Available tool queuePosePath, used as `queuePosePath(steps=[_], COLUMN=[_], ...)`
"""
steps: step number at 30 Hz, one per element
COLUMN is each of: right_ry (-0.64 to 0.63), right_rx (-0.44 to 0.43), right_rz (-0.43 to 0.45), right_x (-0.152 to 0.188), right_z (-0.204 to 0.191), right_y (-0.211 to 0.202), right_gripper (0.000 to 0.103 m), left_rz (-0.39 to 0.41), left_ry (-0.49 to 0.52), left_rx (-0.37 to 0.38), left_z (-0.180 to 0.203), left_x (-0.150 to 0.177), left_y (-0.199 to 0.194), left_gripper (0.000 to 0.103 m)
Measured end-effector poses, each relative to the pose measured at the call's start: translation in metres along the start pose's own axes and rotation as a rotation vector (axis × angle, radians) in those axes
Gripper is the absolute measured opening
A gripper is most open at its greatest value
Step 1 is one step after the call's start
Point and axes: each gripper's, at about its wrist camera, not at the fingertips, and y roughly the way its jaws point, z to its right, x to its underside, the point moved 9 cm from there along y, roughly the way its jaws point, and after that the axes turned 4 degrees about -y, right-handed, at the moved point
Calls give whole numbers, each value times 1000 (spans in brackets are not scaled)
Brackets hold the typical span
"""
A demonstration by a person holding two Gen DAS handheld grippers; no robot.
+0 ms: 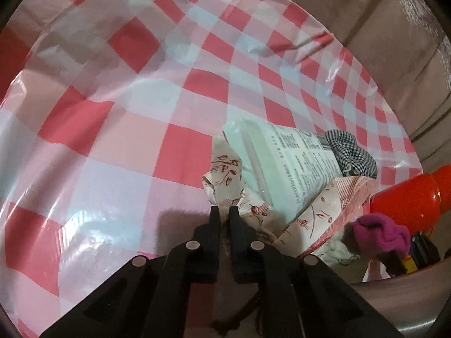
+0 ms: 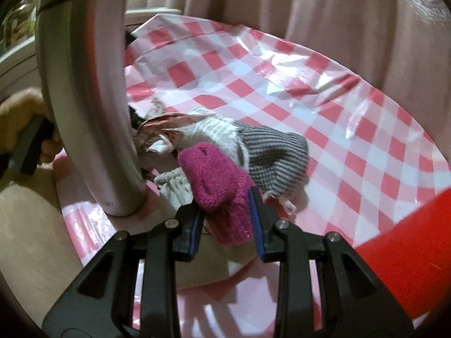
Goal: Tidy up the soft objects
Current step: 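Grasp the pink knit hat with the right tool while the left tool grasps the floral cloth, then carry hat and floral cloth over the white box and open both tools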
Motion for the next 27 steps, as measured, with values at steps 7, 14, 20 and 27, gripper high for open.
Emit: queuePosePath(steps=[7,14,20,27], right_ry=[118,213,228,251], right_rx=[34,53,82,120], right_rz=[30,38,34,4], right_x=[0,12,22,39], right_z=[17,22,14,5], right_y=[-22,-46,-70,-98], right_gripper=[34,34,34,34], left_rz=[78,128,168,214], left_ry=[-76,-144,-158,-134], left_rx=[-12,-21,-22,-29], left_z=[-22,-50,-58,-53], left_x=[-2,13,33,59], left_y=[-27,-57,-83,-118], left_gripper=[5,5,5,5])
